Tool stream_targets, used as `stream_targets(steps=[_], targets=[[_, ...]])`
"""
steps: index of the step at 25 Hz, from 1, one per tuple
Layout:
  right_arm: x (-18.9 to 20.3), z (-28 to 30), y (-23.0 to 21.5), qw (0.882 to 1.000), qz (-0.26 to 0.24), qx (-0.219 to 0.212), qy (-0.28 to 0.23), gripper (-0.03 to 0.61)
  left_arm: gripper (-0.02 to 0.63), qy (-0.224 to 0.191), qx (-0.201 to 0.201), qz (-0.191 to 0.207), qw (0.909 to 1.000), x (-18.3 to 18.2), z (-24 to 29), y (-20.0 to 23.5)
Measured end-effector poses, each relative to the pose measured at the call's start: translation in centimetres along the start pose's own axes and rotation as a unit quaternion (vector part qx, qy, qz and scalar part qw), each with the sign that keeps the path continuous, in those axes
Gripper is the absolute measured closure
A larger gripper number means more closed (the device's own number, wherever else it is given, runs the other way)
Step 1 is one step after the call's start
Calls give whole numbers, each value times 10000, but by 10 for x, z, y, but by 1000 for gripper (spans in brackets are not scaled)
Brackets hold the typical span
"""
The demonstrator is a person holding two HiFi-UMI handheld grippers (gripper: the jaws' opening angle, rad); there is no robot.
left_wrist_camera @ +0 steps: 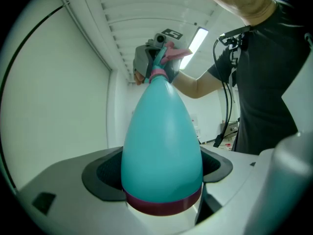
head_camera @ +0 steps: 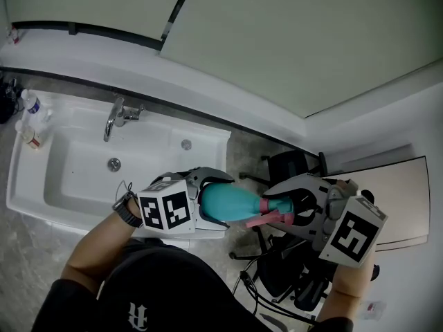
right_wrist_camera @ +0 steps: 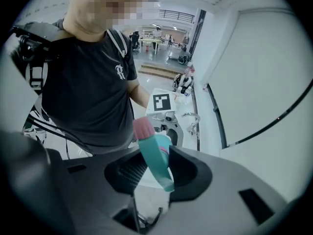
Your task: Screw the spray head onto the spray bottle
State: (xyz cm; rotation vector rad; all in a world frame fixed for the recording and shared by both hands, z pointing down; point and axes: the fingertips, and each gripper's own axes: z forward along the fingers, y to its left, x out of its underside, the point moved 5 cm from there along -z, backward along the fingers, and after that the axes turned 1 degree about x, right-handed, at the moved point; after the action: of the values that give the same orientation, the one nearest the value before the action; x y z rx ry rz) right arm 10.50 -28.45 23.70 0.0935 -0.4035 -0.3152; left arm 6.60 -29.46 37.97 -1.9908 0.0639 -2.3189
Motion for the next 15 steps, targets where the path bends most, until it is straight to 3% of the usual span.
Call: stream_targets(steps=[8,12,15], targets=[[5,3,-8,9976,485,235,432,446,187,205,-493,-62,9986,-3,1,8],[15,12,-21,9889,1401,287,415,446,187,349,-888,-125,9954,6,2,15],[22,17,-28,9717,2339,101,314,445,187,191,-742,-358,9964,12,6,13]])
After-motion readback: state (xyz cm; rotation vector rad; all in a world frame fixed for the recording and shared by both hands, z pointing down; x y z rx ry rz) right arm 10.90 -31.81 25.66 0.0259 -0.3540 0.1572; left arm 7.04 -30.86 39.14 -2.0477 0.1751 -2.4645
